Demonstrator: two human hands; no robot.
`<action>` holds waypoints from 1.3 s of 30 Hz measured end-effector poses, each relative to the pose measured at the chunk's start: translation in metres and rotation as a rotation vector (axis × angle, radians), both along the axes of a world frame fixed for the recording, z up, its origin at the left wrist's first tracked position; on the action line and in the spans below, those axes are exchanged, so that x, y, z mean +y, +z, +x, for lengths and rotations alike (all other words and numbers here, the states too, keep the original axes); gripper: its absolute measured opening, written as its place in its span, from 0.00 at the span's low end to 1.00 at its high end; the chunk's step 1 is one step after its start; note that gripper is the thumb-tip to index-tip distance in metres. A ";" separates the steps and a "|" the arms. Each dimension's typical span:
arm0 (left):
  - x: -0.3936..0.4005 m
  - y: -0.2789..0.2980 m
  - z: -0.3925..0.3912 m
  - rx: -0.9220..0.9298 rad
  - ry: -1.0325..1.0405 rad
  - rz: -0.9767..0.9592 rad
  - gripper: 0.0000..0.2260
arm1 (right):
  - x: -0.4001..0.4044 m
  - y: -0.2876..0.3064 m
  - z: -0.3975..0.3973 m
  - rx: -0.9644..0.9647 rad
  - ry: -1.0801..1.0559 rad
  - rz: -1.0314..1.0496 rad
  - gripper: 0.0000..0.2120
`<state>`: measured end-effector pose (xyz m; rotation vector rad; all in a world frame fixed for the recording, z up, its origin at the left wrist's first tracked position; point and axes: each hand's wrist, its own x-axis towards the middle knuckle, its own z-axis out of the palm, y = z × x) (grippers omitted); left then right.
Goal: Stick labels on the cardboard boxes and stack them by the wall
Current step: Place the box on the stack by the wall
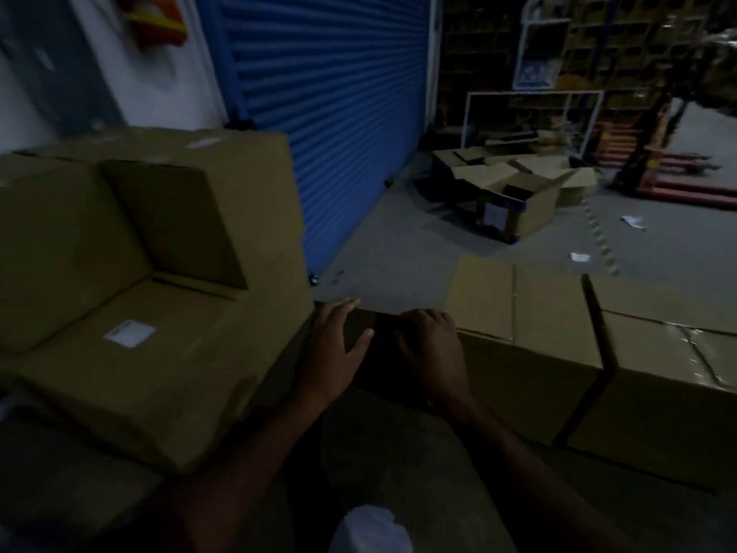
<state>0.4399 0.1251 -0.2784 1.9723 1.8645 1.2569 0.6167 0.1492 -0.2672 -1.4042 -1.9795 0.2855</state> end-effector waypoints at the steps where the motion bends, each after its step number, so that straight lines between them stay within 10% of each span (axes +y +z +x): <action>1: -0.006 0.004 -0.014 0.010 0.032 0.022 0.21 | -0.002 0.002 -0.016 0.010 0.023 -0.005 0.12; 26: -0.085 0.144 -0.453 -0.065 0.418 0.524 0.16 | -0.057 0.143 -0.486 0.207 0.379 0.229 0.17; 39: -0.056 0.161 -0.606 -0.108 0.615 0.289 0.15 | -0.046 0.156 -0.617 0.035 0.492 0.280 0.20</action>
